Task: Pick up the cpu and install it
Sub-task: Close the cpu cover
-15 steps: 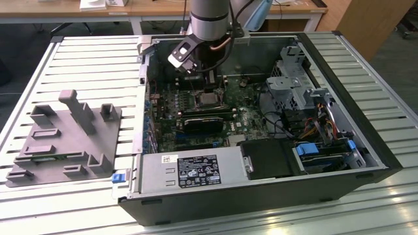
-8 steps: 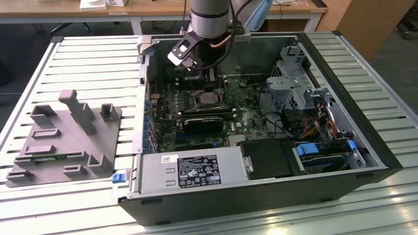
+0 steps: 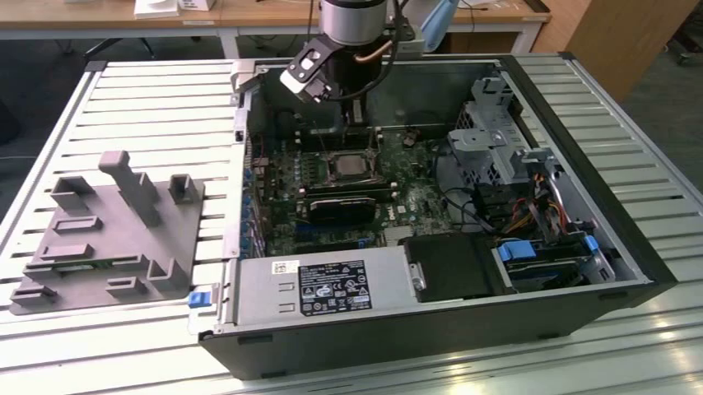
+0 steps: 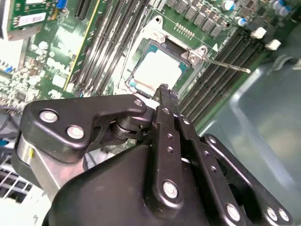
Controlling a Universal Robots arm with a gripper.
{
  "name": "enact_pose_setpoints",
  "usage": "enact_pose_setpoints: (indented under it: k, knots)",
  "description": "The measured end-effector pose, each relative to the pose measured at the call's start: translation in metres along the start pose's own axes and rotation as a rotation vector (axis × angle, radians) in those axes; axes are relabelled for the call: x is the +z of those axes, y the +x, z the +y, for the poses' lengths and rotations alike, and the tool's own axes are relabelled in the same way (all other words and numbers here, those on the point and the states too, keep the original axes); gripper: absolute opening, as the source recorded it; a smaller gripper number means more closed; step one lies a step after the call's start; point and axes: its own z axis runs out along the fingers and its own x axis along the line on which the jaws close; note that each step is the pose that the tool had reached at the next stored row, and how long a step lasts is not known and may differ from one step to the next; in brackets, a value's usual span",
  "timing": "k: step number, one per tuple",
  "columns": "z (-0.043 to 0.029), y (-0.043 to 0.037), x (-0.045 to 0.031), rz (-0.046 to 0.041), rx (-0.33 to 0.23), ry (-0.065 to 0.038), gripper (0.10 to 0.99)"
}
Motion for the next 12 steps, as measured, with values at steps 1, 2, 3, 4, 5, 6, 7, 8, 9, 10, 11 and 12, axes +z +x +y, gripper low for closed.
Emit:
enact_pose_setpoints:
  k: [1,2,3,4,5,6,7,8,9,10,11,12]
  knots:
    - [0.0002,0.0,-0.0043,0.0,0.0,0.0,0.106]
    - [0.0003,0.0,-0.0082,0.0001,0.0,0.0,0.106]
    - [0.0004,0.0,-0.0114,-0.0001,0.0,0.0,0.106]
    - [0.0005,0.0,-0.0138,-0.0002,0.0,0.0,0.106]
    - [0.0006,0.0,-0.0154,-0.0001,0.0,0.0,0.106]
    - [0.0006,-0.0002,-0.0163,0.0,0.0,0.0,0.106]
    - [0.0007,-0.0008,-0.0165,0.0002,0.0,0.0,0.106]
    - [0.0007,-0.0024,-0.0165,0.0003,0.0,0.0,0.106]
    - [0.0007,-0.0041,-0.0165,0.0001,0.0,0.0,0.106]
    - [0.0007,-0.0054,-0.0165,0.0,0.0,0.0,0.106]
    - [0.0007,-0.0065,-0.0165,0.0,0.0,0.0,0.106]
    - [0.0007,-0.0068,-0.0165,0.0002,0.0,0.0,0.106]
